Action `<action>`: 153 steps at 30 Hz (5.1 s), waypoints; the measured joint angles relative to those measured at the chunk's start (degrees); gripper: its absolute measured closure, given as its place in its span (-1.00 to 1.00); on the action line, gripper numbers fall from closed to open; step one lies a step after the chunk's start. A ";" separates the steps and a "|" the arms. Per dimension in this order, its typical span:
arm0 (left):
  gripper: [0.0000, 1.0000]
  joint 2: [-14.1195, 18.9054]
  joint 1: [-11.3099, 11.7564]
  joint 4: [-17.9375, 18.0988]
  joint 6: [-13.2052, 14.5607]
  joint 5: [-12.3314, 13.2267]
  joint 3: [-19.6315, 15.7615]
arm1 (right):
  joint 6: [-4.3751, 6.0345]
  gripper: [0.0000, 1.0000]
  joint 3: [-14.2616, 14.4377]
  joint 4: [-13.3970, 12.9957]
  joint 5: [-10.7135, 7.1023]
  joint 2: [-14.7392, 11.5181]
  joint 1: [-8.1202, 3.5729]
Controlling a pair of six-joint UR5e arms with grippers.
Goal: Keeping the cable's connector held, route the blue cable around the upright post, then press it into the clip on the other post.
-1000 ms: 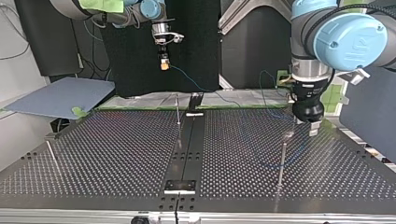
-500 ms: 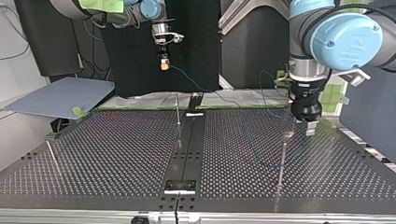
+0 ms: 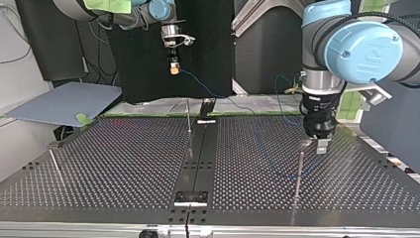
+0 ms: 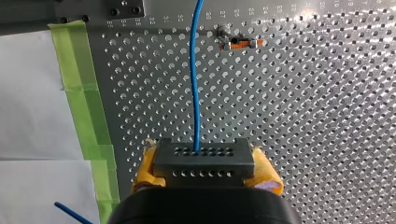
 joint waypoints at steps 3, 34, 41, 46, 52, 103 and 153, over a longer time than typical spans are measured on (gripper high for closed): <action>-0.96 -0.69 -0.66 0.24 1.46 0.17 0.08 | -0.06 1.00 0.00 0.13 0.02 0.01 0.00; -0.96 -8.56 -6.89 8.39 6.88 -3.30 1.46 | 0.84 1.00 -0.02 -0.13 -0.48 0.02 0.38; -0.96 -9.58 -7.68 11.59 10.48 -6.94 1.45 | 1.13 1.00 -0.08 -0.21 -0.68 0.01 0.63; -0.96 -11.67 -8.88 13.17 12.79 -9.25 1.45 | 1.04 1.00 -0.12 -0.24 -0.74 0.01 0.86; -0.96 -14.40 -9.88 15.89 15.64 -11.93 1.45 | 0.92 1.00 -0.26 -0.16 -0.77 0.00 1.14; -0.96 -23.24 -11.37 13.78 30.72 -15.77 5.83 | 0.79 1.00 -0.40 -0.26 -0.56 0.03 3.64; -0.96 -31.99 -6.63 24.46 31.45 -16.73 8.49 | 0.70 1.00 -0.97 -0.01 -0.43 0.04 4.75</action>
